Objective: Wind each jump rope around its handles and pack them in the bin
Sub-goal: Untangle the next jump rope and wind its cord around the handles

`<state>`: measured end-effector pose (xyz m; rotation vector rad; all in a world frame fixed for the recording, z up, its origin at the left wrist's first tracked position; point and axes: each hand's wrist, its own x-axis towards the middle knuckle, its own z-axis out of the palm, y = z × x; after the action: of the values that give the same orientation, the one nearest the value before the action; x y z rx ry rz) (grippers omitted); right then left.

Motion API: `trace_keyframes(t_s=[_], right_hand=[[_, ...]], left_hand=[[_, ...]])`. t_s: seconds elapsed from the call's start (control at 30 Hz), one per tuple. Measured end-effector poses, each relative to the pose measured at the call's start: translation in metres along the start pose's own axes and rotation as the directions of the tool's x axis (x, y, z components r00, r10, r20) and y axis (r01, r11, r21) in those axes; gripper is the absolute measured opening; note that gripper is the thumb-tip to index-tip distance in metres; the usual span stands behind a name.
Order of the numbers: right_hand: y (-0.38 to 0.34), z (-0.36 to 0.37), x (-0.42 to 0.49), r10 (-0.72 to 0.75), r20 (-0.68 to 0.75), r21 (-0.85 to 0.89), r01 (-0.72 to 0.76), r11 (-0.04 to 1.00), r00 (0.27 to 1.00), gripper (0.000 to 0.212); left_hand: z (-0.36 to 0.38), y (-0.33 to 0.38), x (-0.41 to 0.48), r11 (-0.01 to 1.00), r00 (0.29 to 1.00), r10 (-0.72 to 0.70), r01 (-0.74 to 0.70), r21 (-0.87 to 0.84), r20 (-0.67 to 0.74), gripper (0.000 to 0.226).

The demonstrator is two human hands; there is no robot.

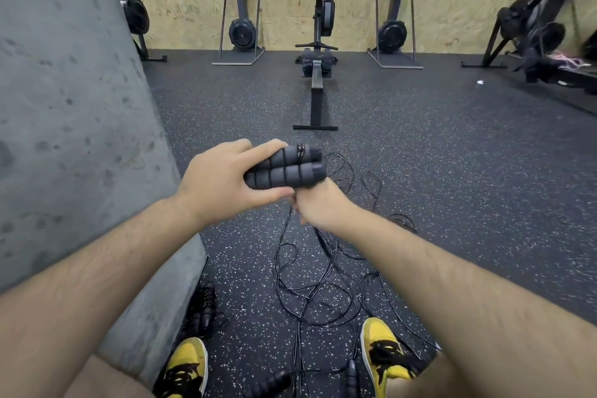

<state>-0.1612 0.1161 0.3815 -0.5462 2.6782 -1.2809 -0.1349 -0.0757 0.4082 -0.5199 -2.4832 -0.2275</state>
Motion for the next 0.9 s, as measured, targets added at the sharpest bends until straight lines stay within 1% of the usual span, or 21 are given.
trace_keyframes(t_s=[0.03,0.1,0.17,0.27,0.33,0.43,0.47,0.53,0.63,0.73,0.83,0.9], right_hand=[[-0.003,0.004,-0.001,0.004,0.011,0.004,-0.004,1.0,1.0,0.02],[-0.009,0.007,-0.004,-0.022,0.077,-0.031,0.024,0.999,0.997,0.028],[-0.012,0.005,-0.012,-0.055,0.132,-0.149,0.075,0.986,0.99,0.032],[-0.019,-0.004,-0.021,-0.121,0.131,-0.35,0.16,0.923,0.984,0.03],[-0.024,-0.015,-0.025,-0.173,0.119,-0.463,0.209,0.861,0.978,0.025],[-0.03,-0.033,-0.03,-0.283,0.109,-0.668,0.281,0.689,0.953,0.021],[-0.031,-0.04,-0.029,-0.32,0.106,-0.709,0.297,0.639,0.942,0.021],[-0.03,-0.051,-0.023,-0.38,0.102,-0.726,0.33,0.603,0.919,0.021],[-0.02,-0.064,-0.01,-0.411,0.12,-0.646,0.385,0.659,0.904,0.019],[-0.005,-0.071,0.002,-0.415,0.108,-0.566,0.399,0.722,0.904,0.024],[0.008,-0.076,0.007,-0.391,0.024,-0.509,0.348,0.787,0.92,0.024],[0.016,-0.071,0.007,-0.332,-0.024,-0.4,0.295,0.868,0.943,0.024]], left_hand=[[0.001,-0.004,0.002,0.999,0.999,-0.037,0.037,0.033,-0.012,0.07],[0.002,-0.014,0.006,0.989,0.995,-0.1,0.103,0.104,-0.029,0.072],[0.005,-0.025,0.007,0.976,0.991,-0.131,0.129,0.174,-0.002,0.072],[0.012,-0.038,0.002,0.967,0.989,-0.136,0.121,0.223,0.054,0.072],[0.015,-0.041,0.001,0.967,0.987,-0.127,0.102,0.233,0.095,0.071],[0.018,-0.038,0.001,0.969,0.986,-0.056,0.016,0.246,0.156,0.071],[0.019,-0.035,0.0,0.971,0.985,-0.019,-0.023,0.24,0.171,0.07],[0.019,-0.027,-0.003,0.975,0.976,0.051,-0.095,0.203,0.213,0.07],[0.014,-0.018,-0.006,0.98,0.958,0.146,-0.173,0.094,0.247,0.075],[0.009,-0.013,-0.007,0.977,0.949,0.213,-0.212,-0.03,0.234,0.075],[0.002,-0.003,-0.011,0.967,0.954,0.212,-0.172,-0.189,0.214,0.075],[-0.002,0.001,-0.011,0.961,0.959,0.192,-0.14,-0.239,0.209,0.078]])
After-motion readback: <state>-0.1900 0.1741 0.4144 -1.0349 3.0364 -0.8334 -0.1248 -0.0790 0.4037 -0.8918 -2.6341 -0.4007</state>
